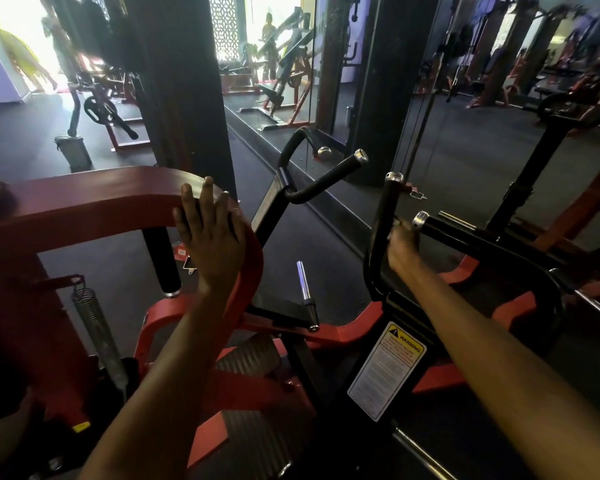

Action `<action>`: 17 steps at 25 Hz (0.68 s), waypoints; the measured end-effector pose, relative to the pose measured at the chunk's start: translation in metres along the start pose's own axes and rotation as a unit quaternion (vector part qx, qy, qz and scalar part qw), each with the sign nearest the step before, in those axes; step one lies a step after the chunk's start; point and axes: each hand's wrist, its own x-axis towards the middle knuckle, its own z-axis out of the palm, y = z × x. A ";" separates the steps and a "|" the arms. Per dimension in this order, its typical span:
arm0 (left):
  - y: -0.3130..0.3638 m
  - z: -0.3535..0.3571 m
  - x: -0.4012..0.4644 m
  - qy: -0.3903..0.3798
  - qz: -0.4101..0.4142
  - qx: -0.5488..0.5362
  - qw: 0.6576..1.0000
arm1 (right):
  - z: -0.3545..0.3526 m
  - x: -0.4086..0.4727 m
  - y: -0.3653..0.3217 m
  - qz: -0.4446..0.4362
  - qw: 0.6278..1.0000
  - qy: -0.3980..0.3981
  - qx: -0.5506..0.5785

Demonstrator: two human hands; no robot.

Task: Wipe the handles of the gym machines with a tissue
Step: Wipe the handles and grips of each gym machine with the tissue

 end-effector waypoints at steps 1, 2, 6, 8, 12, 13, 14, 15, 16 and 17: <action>-0.001 0.000 -0.001 0.002 0.004 0.000 1.000 | 0.001 -0.007 0.009 -0.023 0.999 0.021 -0.033; -0.001 0.000 -0.002 0.005 0.006 0.002 1.000 | 0.001 -0.017 0.022 -0.029 0.999 0.025 -0.033; 0.001 0.000 -0.001 0.001 -0.008 -0.002 1.000 | 0.003 -0.027 0.020 -0.033 0.994 0.055 -0.085; 0.002 0.000 -0.001 -0.002 -0.011 -0.002 1.000 | 0.009 -0.018 -0.005 -0.066 0.992 0.069 -0.082; 0.004 -0.004 0.000 -0.015 -0.003 0.007 1.000 | 0.014 -0.021 -0.005 -0.088 0.992 0.087 -0.040; 0.005 -0.006 0.000 -0.017 -0.006 0.006 1.000 | 0.014 -0.030 0.002 -0.131 0.984 0.100 -0.064; 0.006 -0.009 0.001 -0.024 -0.007 0.002 1.000 | 0.013 -0.039 0.008 -0.202 0.968 0.112 -0.101; 0.005 -0.012 0.003 -0.034 -0.004 -0.006 0.999 | 0.012 -0.046 0.011 -0.289 0.939 0.119 -0.144; 0.003 -0.016 0.008 -0.039 0.000 -0.015 0.999 | 0.012 -0.046 0.010 -0.376 0.898 0.113 -0.197; -0.001 -0.018 0.016 -0.033 -0.001 -0.020 0.999 | 0.012 -0.037 0.003 -0.441 0.856 0.088 -0.254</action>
